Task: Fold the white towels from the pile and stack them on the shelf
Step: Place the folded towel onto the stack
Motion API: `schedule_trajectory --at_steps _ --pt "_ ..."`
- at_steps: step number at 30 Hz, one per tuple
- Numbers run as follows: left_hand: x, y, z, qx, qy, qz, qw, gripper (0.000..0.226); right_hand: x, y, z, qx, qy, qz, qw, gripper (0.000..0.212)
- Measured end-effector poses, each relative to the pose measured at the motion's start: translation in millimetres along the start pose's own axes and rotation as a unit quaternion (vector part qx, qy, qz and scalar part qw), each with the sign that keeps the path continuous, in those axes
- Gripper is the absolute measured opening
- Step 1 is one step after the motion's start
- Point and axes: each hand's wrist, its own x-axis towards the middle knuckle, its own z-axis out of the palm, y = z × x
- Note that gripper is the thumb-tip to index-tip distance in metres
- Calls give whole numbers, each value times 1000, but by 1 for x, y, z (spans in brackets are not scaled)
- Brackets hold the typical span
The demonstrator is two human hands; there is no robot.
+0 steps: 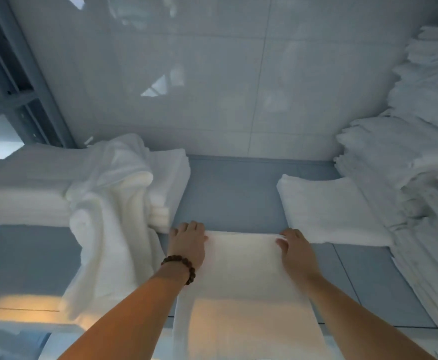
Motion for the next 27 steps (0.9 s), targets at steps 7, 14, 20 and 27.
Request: schedule_trajectory --at_steps 7,14,20,27 --pt "-10 18 3 -7 7 -23 1000 44 -3 -7 14 -128 41 -42 990 35" --pt "-60 74 21 -58 -95 37 993 52 -40 -29 43 -124 -140 -110 976 49" --pt "-59 40 25 4 -93 11 996 59 -37 -5 30 -180 -160 -41 970 56" --pt "-84 38 0 -11 -129 -25 991 56 -64 -12 7 -202 -209 -8 957 57"
